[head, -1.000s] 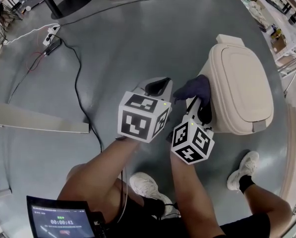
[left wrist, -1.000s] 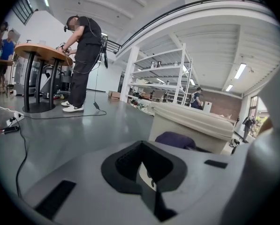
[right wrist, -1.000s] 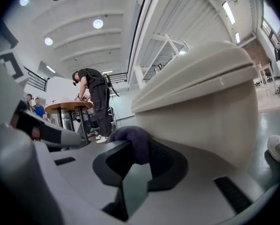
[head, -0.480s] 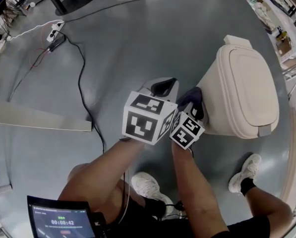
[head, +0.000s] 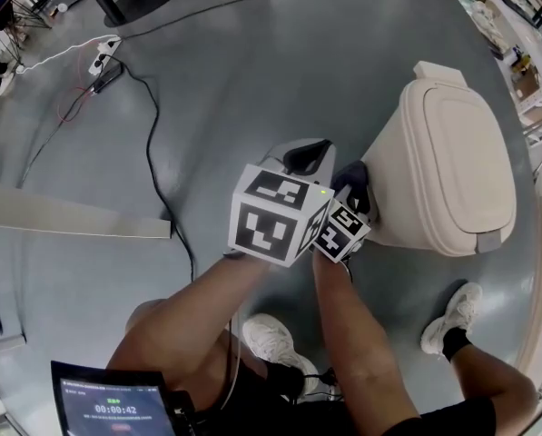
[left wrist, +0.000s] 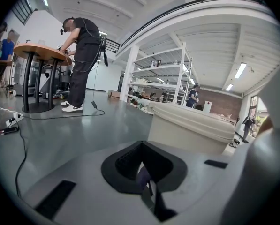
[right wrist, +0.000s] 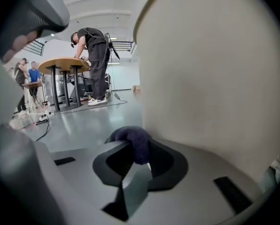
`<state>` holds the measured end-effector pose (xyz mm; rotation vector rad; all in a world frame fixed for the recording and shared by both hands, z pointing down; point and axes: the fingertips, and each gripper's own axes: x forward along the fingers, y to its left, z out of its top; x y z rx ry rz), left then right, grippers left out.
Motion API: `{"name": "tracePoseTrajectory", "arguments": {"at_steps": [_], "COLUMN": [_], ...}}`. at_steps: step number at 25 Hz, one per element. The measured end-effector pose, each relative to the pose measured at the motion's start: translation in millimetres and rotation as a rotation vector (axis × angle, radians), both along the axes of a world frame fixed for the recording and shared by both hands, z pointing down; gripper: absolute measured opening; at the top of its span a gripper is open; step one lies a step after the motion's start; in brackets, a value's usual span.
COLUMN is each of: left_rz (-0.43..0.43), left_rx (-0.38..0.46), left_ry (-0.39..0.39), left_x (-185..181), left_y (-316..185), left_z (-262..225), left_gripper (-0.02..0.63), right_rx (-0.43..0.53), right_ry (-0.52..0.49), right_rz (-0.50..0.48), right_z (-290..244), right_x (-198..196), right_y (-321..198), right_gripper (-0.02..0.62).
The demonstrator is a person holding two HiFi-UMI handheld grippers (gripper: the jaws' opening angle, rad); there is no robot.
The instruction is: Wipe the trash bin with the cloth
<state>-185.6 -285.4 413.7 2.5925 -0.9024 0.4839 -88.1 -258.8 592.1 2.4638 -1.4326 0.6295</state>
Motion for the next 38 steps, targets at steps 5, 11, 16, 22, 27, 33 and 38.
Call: {"name": "tracePoseTrajectory", "arguments": {"at_steps": [5, 11, 16, 22, 27, 33, 38], "left_rz": [-0.004, -0.045, -0.1, -0.163, -0.306, -0.428, -0.466], "left_rx": [0.02, 0.032, 0.046, 0.055, 0.047, 0.134, 0.169], "left_ry": [-0.015, -0.088, -0.123, -0.152, -0.108, -0.025, -0.005], "left_x": [5.6, -11.9, -17.0, -19.4, -13.2, 9.1, 31.1], "left_y": [4.9, 28.9, 63.1, 105.9, 149.9, 197.6, 243.4], "left_z": [-9.8, -7.5, -22.8, -31.1, -71.9, -131.2, -153.6], "left_gripper": [-0.003, -0.003, -0.003, -0.003, -0.003, -0.003, -0.003], "right_rx": [0.056, 0.093, 0.131, 0.176, 0.218, 0.31, 0.342], "right_ry": [-0.051, -0.08, -0.068, 0.008, 0.065, 0.144, 0.226], "right_rz": [-0.035, -0.136, -0.277, -0.552, -0.767, -0.92, -1.02], "right_z": [-18.5, -36.9, -64.0, -108.6, -187.4, -269.9, -335.1], "right_x": [-12.5, -33.7, -48.1, -75.5, -64.7, -36.3, -6.1], "right_y": [11.5, 42.3, 75.9, 108.8, 144.0, 186.4, 224.6], "right_gripper": [0.066, 0.066, 0.066, 0.066, 0.066, 0.066, 0.066]}}
